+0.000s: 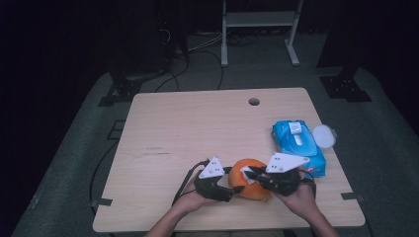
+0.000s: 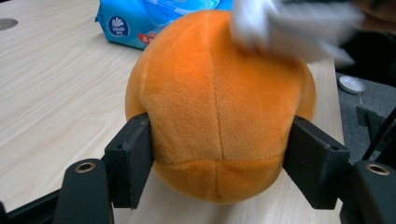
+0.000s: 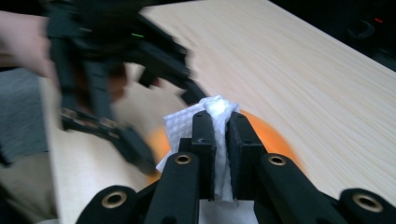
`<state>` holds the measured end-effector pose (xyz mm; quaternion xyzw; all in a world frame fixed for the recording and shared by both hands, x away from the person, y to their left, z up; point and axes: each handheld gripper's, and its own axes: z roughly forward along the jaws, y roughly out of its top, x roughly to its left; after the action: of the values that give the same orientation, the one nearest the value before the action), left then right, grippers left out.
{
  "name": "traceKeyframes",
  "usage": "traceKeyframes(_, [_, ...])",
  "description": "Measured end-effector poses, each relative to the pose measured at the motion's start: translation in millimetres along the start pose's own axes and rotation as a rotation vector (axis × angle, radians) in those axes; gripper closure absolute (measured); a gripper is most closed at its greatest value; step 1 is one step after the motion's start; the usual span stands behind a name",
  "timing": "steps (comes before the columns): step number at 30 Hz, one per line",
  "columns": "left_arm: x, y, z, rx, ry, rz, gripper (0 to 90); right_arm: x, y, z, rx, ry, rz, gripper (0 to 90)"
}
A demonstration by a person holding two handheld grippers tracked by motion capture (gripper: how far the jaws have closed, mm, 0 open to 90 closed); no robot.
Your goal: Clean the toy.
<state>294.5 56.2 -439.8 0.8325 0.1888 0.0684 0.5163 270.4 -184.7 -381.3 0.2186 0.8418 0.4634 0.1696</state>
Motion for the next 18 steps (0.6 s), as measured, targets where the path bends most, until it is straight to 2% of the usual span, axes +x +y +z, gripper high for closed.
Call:
traceKeyframes(2, [2.0,-0.3,0.9,-0.006,-0.016,-0.019,26.9,-9.1,-5.6,-4.3,0.008,-0.024,0.032,81.6])
traceKeyframes(3, [2.1,0.0,1.5,-0.008,-0.022,-0.037,23.5,-11.7,-7.9,-5.0,0.005,-0.020,0.048,81.6])
traceKeyframes(5, [1.1,1.0,2.3,-0.004,-0.025,-0.050,20.2,-9.0,-7.9,-3.5,0.007,-0.015,0.050,81.5])
traceKeyframes(7, [-3.2,2.2,1.8,0.000,-0.009,-0.015,23.6,-0.5,-3.2,0.5,0.010,-0.003,0.024,81.5])
traceKeyframes(10, [-9.6,4.2,2.3,0.007,0.001,0.038,26.5,12.4,3.8,8.9,-0.004,0.065,0.009,81.5])
traceKeyframes(11, [-10.4,4.4,2.3,0.011,0.003,0.054,27.0,16.0,5.6,12.0,0.004,0.073,-0.007,81.5])
traceKeyframes(13, [-8.6,3.6,0.6,0.010,0.003,0.053,28.1,17.8,7.3,13.9,0.011,0.063,-0.025,81.6])
traceKeyframes(15, [-7.2,2.9,0.7,0.005,0.001,0.055,28.9,10.3,6.6,10.4,0.002,0.051,-0.007,81.6])
traceKeyframes(18, [-5.9,2.1,1.2,0.003,-0.005,0.049,28.1,-5.0,1.2,3.4,0.006,-0.002,0.024,81.6])
